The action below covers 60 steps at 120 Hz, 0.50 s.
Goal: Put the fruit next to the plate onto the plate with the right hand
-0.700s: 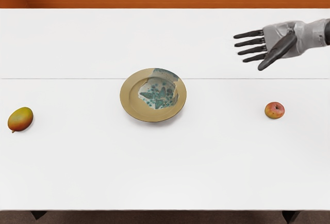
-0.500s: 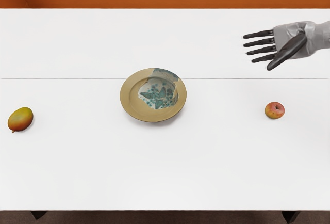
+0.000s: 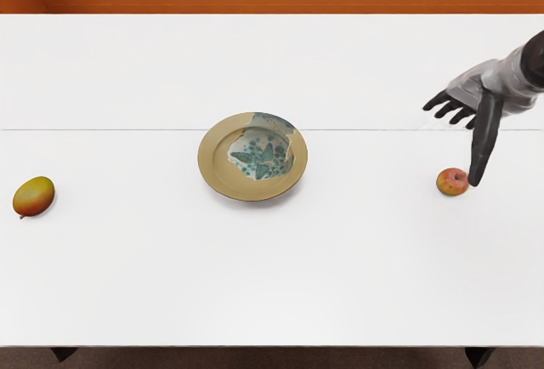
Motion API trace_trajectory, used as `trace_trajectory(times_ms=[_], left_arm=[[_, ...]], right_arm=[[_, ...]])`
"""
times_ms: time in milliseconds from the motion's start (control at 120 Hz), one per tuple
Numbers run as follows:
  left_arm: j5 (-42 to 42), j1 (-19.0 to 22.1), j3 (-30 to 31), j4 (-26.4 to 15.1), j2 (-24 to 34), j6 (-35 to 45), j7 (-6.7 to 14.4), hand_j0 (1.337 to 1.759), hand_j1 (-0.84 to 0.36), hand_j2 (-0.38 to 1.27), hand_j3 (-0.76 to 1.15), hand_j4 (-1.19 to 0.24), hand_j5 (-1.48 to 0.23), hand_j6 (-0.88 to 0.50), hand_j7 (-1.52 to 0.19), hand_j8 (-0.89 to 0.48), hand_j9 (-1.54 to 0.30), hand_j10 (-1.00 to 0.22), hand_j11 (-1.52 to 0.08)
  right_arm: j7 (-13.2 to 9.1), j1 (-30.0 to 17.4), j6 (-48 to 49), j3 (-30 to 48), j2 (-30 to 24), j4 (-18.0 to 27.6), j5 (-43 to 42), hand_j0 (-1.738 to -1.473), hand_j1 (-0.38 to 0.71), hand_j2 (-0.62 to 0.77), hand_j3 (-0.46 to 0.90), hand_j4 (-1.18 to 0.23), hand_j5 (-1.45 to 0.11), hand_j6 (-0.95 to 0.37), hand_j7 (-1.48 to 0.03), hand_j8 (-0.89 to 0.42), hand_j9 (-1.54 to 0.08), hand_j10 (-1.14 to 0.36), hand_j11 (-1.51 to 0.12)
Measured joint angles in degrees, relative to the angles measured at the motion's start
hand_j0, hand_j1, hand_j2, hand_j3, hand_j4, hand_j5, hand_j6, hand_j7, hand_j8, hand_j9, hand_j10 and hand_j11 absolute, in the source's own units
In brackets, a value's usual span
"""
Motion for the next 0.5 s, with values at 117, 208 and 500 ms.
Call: trace_trajectory(times_ms=[117,208,500], left_arm=[[0.00,-0.02,0.00,0.00,0.00,0.00,-0.01,1.658,0.35,0.00,0.00,0.00,0.00,0.00,0.00,0.00,0.00,0.00,0.00],[0.00,-0.02,0.00,0.00,0.00,0.00,-0.01,1.658,0.35,0.00,0.00,0.00,0.00,0.00,0.00,0.00,0.00,0.00,0.00],[0.00,-0.02,0.00,0.00,0.00,0.00,0.00,1.658,0.35,0.00,0.00,0.00,0.00,0.00,0.00,0.00,0.00,0.00,0.00]], right_arm=[[0.00,1.13,-14.82,-3.19,4.33,3.07,-0.40,-1.658,-0.32,0.00,0.00,-0.02,-0.03,-0.02,-0.03,-0.02,-0.03,-0.02,-0.03],[0.00,-3.07,-25.75,-1.89,8.30,4.14,-1.79,-1.658,-0.32,-0.01,0.00,-0.03,-0.03,-0.03,-0.03,-0.03,-0.03,-0.03,-0.03],[0.00,-22.28,-39.10,4.61,9.76,1.95,-12.30,-1.658,-0.21,-0.02,0.00,-0.12,-0.15,-0.12,-0.15,-0.12,-0.15,-0.12,-0.15]])
